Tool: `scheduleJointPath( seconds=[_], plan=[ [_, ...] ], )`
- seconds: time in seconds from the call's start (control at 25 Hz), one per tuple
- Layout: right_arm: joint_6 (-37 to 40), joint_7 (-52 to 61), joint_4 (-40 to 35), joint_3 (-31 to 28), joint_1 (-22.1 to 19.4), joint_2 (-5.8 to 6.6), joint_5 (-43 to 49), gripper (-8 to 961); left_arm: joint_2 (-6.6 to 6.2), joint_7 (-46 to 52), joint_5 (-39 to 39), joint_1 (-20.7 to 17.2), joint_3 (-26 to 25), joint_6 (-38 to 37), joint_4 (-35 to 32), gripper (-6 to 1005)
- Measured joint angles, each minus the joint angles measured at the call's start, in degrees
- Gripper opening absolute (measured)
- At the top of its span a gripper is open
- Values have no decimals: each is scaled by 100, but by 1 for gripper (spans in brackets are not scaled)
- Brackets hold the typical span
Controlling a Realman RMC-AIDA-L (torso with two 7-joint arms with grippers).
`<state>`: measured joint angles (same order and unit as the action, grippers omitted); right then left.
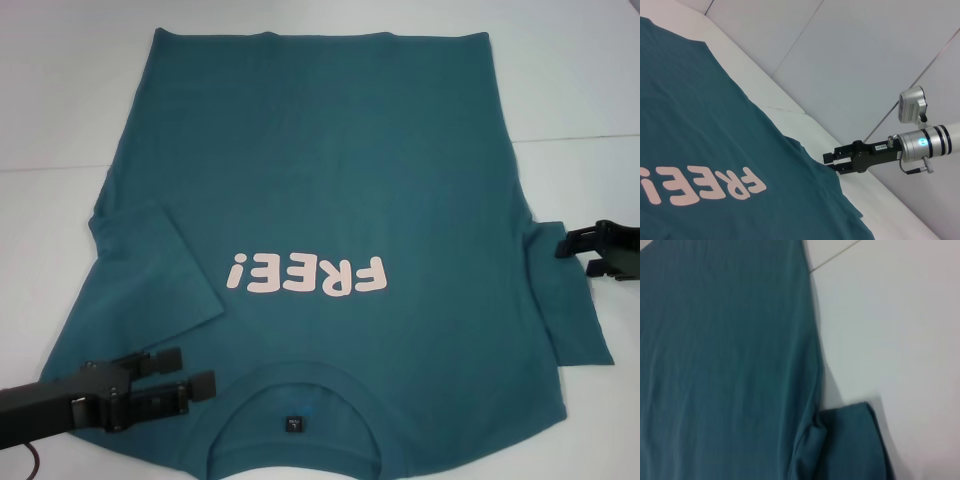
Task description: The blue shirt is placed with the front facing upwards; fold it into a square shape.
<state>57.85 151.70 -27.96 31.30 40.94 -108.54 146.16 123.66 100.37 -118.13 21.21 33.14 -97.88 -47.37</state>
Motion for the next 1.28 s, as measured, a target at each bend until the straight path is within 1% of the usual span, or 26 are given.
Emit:
scheduleJointPath(
  seconds=[0.12, 0.36, 0.88, 1.08, 1.28],
  plan=[
    [-70, 0, 53, 68, 22, -25, -1, 595, 0, 0, 0, -2, 0, 0, 0, 949],
    [-164, 27, 105, 204, 46, -36, -1, 595, 0, 0, 0, -3, 0, -2, 0, 949],
    [-129, 3, 142, 210, 101, -52, -41, 595, 0, 0, 0, 2, 0, 15, 6, 949],
    [-52, -23, 142, 209, 110, -53, -121, 595, 0, 0, 0, -10, 0, 22, 9, 949],
    [171, -224, 107, 195, 93, -53, -440, 594, 0, 0, 0, -11, 0, 24, 9, 950]
  ],
)
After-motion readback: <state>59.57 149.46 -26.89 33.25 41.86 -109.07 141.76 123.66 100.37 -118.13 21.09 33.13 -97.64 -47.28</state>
